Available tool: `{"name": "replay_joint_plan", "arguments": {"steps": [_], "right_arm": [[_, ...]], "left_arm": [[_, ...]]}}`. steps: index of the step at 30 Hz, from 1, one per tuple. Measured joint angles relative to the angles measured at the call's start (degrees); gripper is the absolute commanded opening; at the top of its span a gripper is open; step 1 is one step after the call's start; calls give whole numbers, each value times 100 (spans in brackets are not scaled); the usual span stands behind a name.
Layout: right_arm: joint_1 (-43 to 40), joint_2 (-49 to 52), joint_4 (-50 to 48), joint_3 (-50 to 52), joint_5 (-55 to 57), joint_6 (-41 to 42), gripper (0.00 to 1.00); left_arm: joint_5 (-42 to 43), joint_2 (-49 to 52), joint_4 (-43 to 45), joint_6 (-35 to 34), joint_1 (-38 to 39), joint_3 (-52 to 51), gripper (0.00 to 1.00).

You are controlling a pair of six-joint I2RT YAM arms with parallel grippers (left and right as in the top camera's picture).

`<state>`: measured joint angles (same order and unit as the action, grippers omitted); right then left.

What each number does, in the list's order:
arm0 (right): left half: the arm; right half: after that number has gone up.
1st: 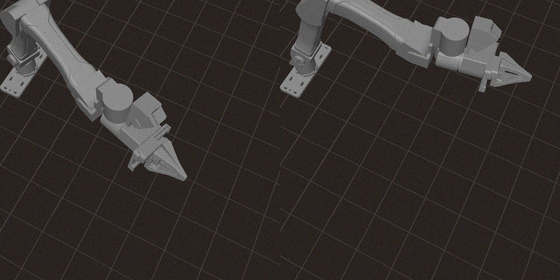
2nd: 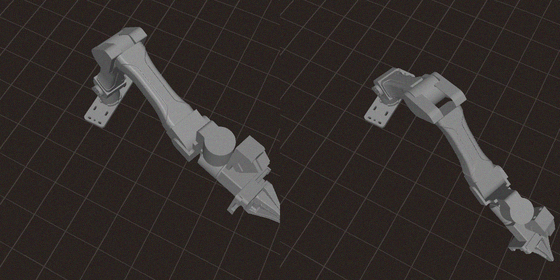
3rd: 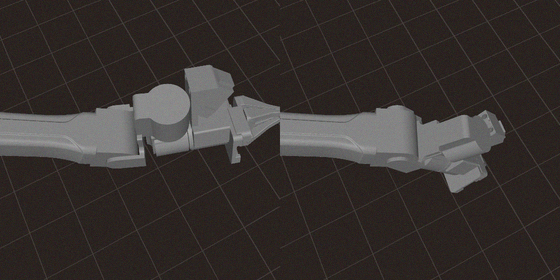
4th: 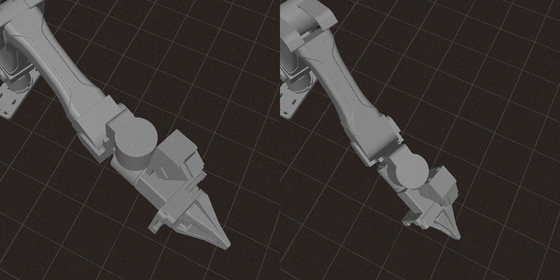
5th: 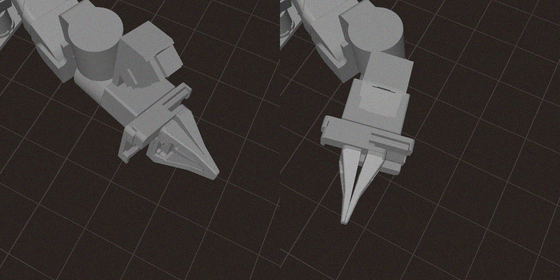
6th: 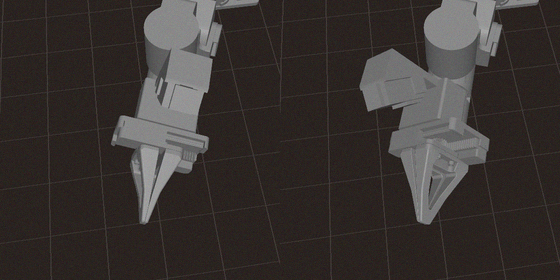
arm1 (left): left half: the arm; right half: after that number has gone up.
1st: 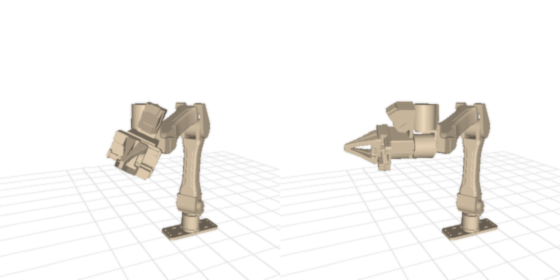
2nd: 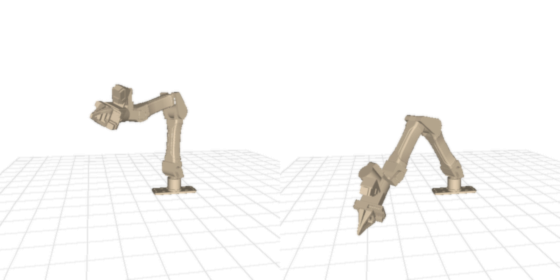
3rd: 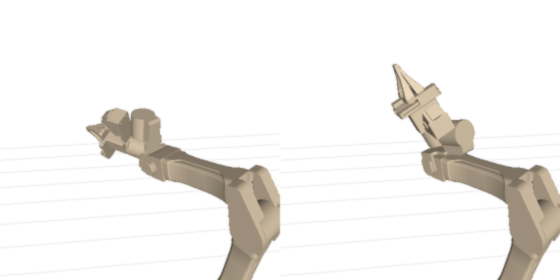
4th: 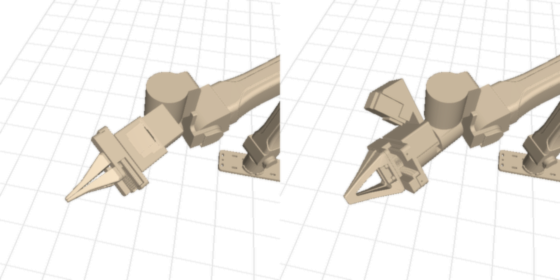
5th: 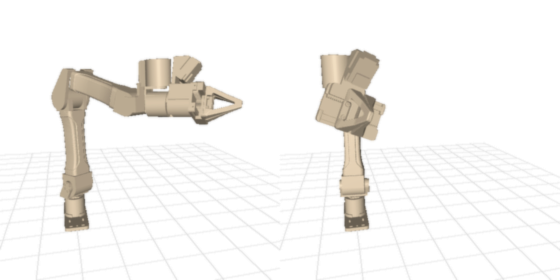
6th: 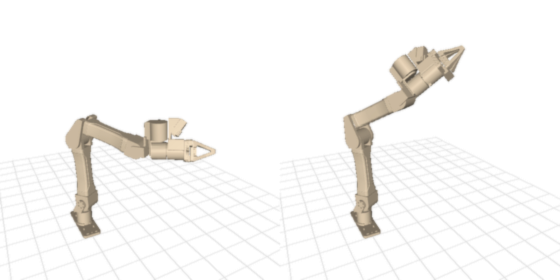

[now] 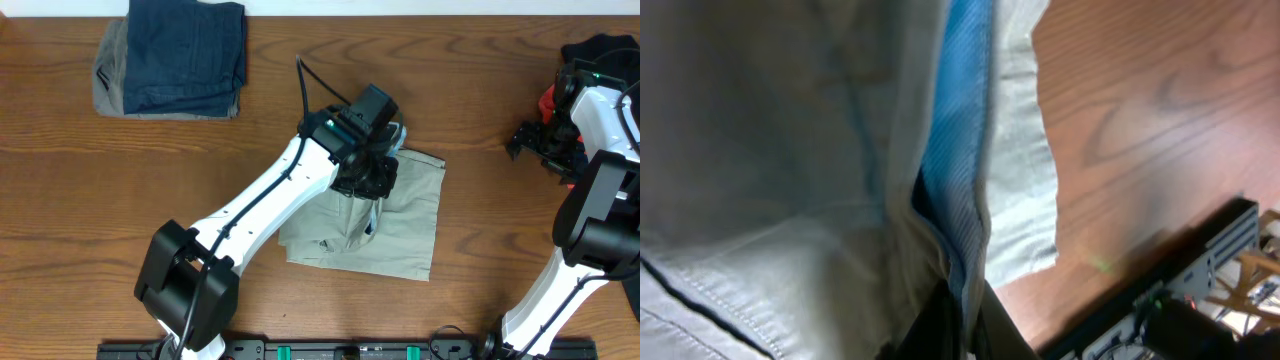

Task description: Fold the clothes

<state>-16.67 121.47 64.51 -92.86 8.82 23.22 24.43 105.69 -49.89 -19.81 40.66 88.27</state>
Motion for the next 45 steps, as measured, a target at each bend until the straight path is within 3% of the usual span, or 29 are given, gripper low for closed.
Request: {"name": "replay_joint_plan", "arguments": {"steps": [8, 18, 20, 21, 22, 33, 41, 44, 45], "right_arm": [[0, 0, -4, 0, 2, -2, 99], [0, 0, -2, 0, 0, 0, 99], [0, 0, -2, 0, 0, 0, 99], [0, 0, -2, 0, 0, -2, 99], [0, 0, -2, 0, 0, 0, 99], [0, 0, -2, 0, 2, 0, 99], [0, 0, -2, 0, 0, 0, 99], [0, 0, -2, 0, 0, -2, 99], [0, 0, -2, 0, 0, -2, 99]], "left_arm": [[575, 0, 1196, -138, 9, -737, 6], [846, 0, 1814, -142, 341, -1040, 7], [868, 2, 1875, -133, 378, -1064, 23], [885, 9, 1884, -138, 382, -1069, 43], [903, 17, 1888, -129, 382, -1073, 56], [979, 87, 1777, -195, 282, -1078, 58], [984, 50, 1180, -52, -566, -1080, 53], [966, 50, 885, 76, -739, -1084, 55], [966, 50, 828, 129, -737, -1084, 60]]}}
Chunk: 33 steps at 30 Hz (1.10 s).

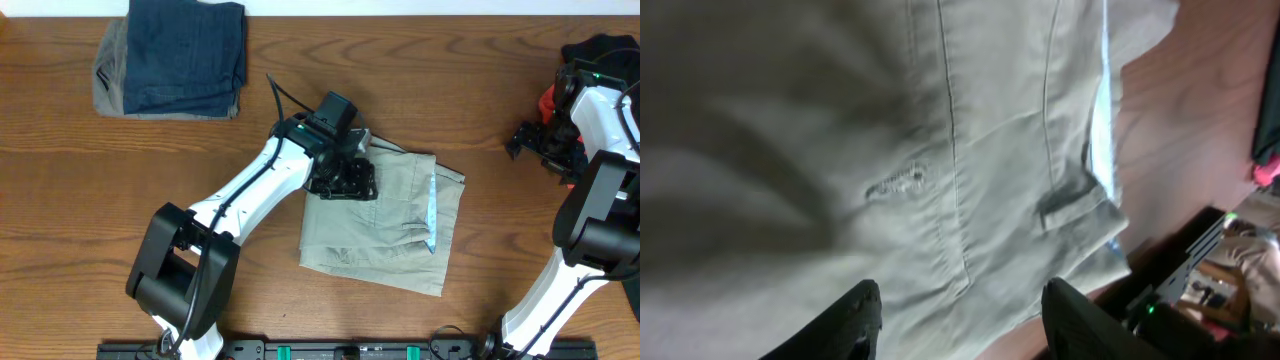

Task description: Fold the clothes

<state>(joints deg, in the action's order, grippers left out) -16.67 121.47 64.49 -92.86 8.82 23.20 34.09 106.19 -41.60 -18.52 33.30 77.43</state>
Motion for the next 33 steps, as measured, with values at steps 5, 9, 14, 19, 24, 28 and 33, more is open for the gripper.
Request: {"name": "replay_joint_plan", "arguments": {"steps": [5, 9, 14, 19, 24, 28, 33], "right_arm": [[0, 0, -2, 0, 2, 2, 99], [0, 0, 0, 0, 0, 0, 99], [0, 0, 0, 0, 0, 0, 99], [0, 0, 0, 0, 0, 0, 99], [0, 0, 0, 0, 2, 0, 99], [0, 0, 0, 0, 0, 2, 99], [0, 0, 0, 0, 0, 2, 99]], "left_arm": [[0, 0, -70, 459, 341, 0, 79], [-302, 0, -66, 702, 870, 0, 80], [-1182, 0, -26, 671, 1510, 0, 80], [-2079, 0, 116, 634, 1963, 0, 79], [-2487, 0, 365, 634, 2236, 0, 79], [-2599, 4, 588, 632, 2455, 0, 79], [-2660, 72, 601, 632, 2686, 0, 79]]}}
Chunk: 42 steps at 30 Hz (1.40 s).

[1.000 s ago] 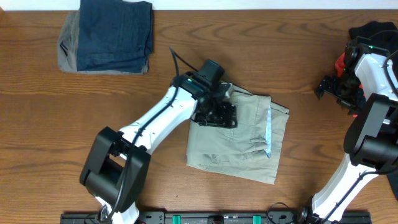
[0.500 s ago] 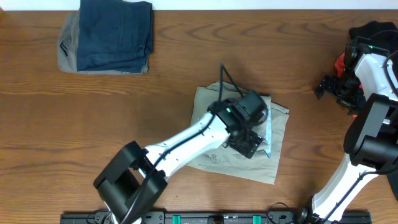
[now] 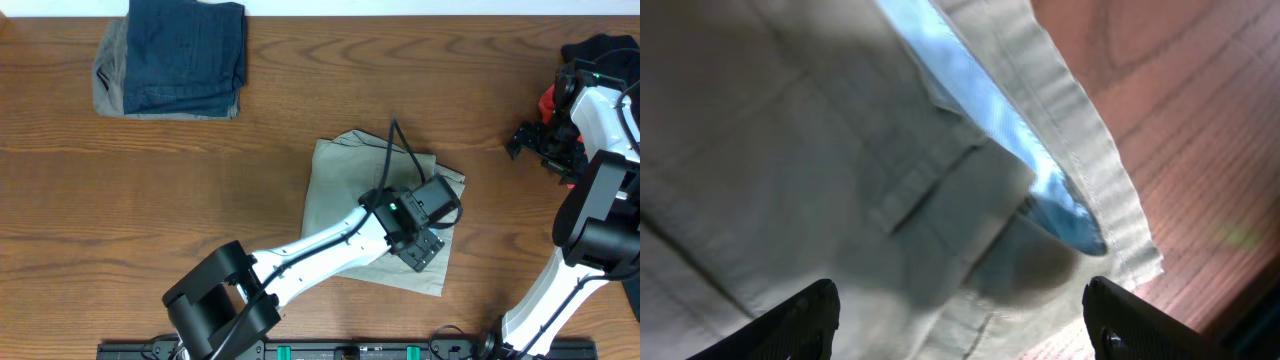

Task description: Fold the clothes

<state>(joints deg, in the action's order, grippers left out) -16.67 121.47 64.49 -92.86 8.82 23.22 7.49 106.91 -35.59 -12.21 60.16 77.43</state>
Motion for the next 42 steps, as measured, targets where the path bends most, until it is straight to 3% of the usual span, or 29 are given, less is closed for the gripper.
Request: {"name": "replay_joint_plan", "arguments": {"steps": [16, 30, 40, 42], "right_arm": [[0, 0, 0, 0, 0, -2, 99], [0, 0, 0, 0, 2, 0, 99], [0, 0, 0, 0, 0, 0, 99], [0, 0, 0, 0, 0, 0, 99]], "left_arm": [[190, 35, 11, 195, 411, 0, 79], [-623, 522, 619, 608, 439, 0, 79], [-1311, 522, 529, 647, 439, 0, 79], [-1370, 522, 533, 649, 442, 0, 75]]}}
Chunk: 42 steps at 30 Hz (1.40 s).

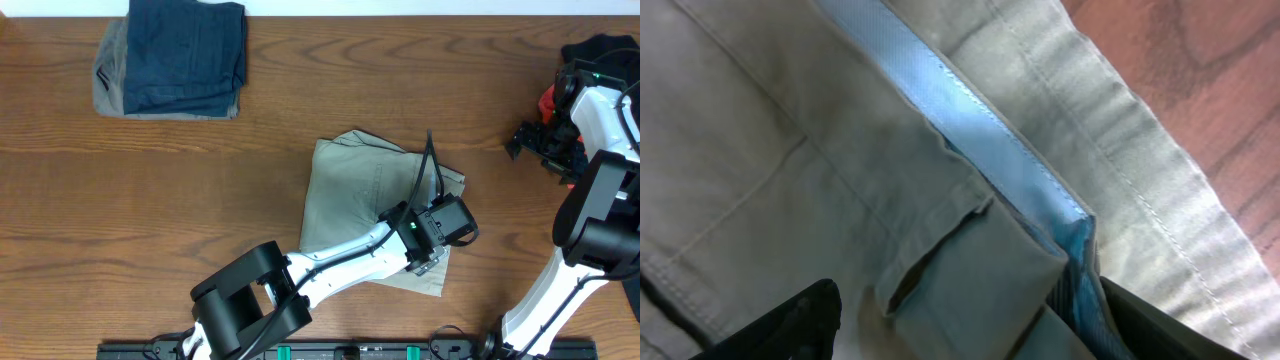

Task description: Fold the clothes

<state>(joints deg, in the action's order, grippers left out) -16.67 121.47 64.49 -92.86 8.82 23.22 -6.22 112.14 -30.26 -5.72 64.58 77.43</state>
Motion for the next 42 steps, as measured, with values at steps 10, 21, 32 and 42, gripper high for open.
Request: {"name": "replay_joint_plan", "arguments": {"steps": [10, 21, 32, 42], "right_arm": [[0, 0, 0, 0, 0, -2, 99], [0, 0, -2, 0, 0, 0, 99], [0, 0, 0, 0, 0, 0, 99], [0, 0, 0, 0, 0, 0, 99]], "left_arm": [[201, 0, 2, 35, 0, 0, 34], [254, 0, -33, 68, -9, 0, 6], [-380, -861, -667, 63, -761, 13, 6], [-557, -2621, -1001, -9, -2509, 28, 6]]}}
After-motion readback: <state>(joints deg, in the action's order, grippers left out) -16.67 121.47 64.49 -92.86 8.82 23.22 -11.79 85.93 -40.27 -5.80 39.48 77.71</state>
